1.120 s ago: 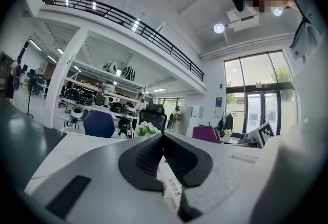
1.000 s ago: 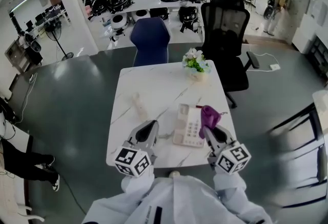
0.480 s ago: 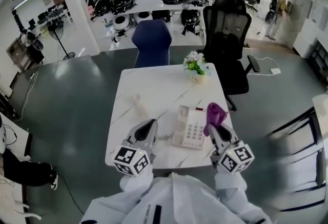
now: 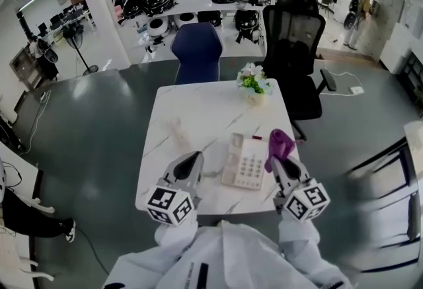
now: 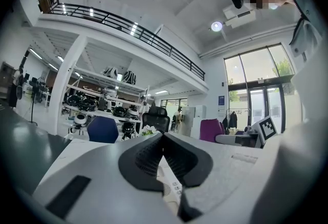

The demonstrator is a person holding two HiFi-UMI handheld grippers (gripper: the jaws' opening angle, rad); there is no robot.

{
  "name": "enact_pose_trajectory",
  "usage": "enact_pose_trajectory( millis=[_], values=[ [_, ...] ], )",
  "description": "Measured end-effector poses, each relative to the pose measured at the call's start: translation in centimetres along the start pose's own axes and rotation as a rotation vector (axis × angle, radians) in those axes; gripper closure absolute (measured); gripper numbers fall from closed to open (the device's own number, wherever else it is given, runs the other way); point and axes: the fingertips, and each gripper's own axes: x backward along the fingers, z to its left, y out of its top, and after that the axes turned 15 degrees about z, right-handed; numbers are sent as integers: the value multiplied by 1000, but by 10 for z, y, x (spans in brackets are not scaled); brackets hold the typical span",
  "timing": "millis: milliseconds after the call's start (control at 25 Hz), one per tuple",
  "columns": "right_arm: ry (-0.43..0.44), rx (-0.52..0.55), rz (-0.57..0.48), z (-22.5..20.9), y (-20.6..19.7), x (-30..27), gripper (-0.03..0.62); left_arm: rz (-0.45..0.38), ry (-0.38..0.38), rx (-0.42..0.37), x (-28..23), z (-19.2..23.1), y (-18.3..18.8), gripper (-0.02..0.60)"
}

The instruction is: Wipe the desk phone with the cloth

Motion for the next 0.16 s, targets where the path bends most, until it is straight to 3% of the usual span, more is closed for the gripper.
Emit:
enact_pose_trajectory(
  millis=[160],
  values=[
    [-7, 11, 5, -2, -2, 1, 554, -3, 10, -3, 1, -1, -2, 583]
  ],
)
